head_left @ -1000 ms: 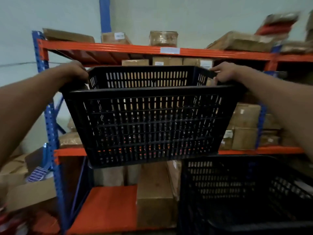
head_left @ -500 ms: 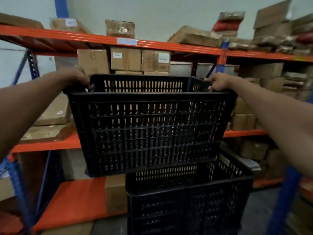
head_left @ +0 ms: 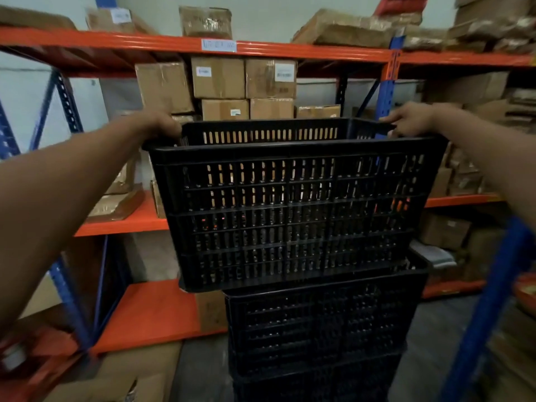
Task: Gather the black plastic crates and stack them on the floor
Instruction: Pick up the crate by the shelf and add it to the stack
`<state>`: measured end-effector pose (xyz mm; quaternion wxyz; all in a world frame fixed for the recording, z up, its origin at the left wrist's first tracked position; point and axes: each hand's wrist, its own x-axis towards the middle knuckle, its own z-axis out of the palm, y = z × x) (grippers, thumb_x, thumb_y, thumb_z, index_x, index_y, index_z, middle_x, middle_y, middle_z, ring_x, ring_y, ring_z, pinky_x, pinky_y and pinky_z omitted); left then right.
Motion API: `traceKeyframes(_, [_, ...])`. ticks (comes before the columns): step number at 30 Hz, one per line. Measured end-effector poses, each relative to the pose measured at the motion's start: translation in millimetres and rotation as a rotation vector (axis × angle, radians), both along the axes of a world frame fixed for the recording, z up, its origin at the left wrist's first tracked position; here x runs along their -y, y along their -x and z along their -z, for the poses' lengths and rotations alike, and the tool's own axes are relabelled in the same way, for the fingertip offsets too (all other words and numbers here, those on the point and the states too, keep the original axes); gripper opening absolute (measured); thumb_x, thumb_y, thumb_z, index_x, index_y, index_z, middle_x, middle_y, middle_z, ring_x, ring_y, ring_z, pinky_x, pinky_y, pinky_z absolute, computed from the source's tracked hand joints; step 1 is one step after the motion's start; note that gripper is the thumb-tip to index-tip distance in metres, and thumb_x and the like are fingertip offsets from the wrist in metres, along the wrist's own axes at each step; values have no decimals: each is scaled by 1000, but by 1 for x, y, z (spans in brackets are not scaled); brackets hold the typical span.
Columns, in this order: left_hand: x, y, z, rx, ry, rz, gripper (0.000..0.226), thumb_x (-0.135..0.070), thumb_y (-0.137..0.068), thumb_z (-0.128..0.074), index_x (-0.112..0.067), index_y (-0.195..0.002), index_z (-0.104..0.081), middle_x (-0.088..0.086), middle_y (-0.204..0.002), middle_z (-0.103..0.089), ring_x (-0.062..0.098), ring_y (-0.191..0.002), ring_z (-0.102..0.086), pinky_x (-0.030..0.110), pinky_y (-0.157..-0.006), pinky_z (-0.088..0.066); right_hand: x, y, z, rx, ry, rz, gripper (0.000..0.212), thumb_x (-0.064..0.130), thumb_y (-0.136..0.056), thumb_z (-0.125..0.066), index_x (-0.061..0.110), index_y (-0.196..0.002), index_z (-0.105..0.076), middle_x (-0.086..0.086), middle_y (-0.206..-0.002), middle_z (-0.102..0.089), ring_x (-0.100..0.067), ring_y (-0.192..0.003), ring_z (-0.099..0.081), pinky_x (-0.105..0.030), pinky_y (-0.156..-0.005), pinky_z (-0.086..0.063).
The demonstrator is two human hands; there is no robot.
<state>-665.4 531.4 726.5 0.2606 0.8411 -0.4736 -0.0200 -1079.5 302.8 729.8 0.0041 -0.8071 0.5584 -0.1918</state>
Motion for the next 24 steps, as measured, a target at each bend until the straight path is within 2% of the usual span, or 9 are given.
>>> traceKeyframes(2, [5,4,3,0,7,4,33,0,-85,-62,9,-117,-58,26,-116,-60,36,-92,-59,42,-77,-53,2,5,1,-6,-24,-17,54,9,-92,-60,14,-144,-47,-17,-145,-49,-34,-132,-46,-34,-110,-33])
traceKeyframes(3, [8,6,4,11,3,3,37,1,-84,-62,9,-120,-57,27,-119,-60,39,-98,-60,45,-84,-54,4,7,3,-4,-38,-27,54,10,-92,-60,14,-144,-47,-17,-146,-48,-34,-133,-46,-34,-110,-32])
traceKeyframes(6, [18,18,11,0,-35,-21,30,2,-85,-62,7,-115,-59,24,-104,-61,38,-86,-60,38,-67,-58,16,15,7,-4,-34,-54,54,12,-93,-60,14,-145,-46,-19,-145,-48,-34,-133,-45,-34,-109,-33])
traceKeyframes(9, [32,23,15,19,6,-50,37,2,-81,-66,9,-117,-59,29,-119,-60,44,-107,-60,51,-94,-51,30,21,4,-16,-54,-91,53,13,-93,-61,12,-144,-47,-20,-142,-49,-34,-130,-47,-35,-106,-35])
traceKeyframes(10, [33,28,17,18,19,-54,37,3,-81,-66,9,-117,-60,30,-121,-59,44,-109,-60,54,-97,-49,33,23,4,-13,-65,-99,53,12,-92,-62,11,-143,-48,-19,-142,-50,-34,-130,-48,-35,-106,-35])
traceKeyframes(12, [39,34,21,39,35,-72,30,5,-82,-63,10,-112,-63,29,-116,-62,39,-101,-62,49,-97,-50,42,26,7,-4,-63,-117,53,11,-91,-64,10,-142,-49,-17,-142,-51,-32,-129,-49,-33,-106,-36])
traceKeyframes(16, [45,48,21,59,6,-116,21,1,-84,-63,4,-105,-66,20,-101,-60,27,-72,-56,35,-79,-44,60,34,19,-18,-66,-135,53,12,-91,-64,9,-142,-50,-16,-141,-52,-31,-129,-50,-32,-104,-37])
traceKeyframes(21, [52,61,20,99,-1,-108,29,0,-85,-62,4,-114,-65,17,-104,-56,27,-87,-53,33,-81,-41,70,44,25,-22,-106,-143,55,15,-91,-64,12,-144,-47,-16,-142,-49,-31,-128,-49,-32,-95,-38])
traceKeyframes(24, [56,62,20,70,-36,-113,39,-3,-85,-65,0,-124,-62,22,-120,-61,33,-96,-59,36,-85,-44,72,48,23,-10,-107,-131,53,12,-91,-62,13,-143,-49,-16,-143,-48,-32,-130,-47,-31,-96,-36])
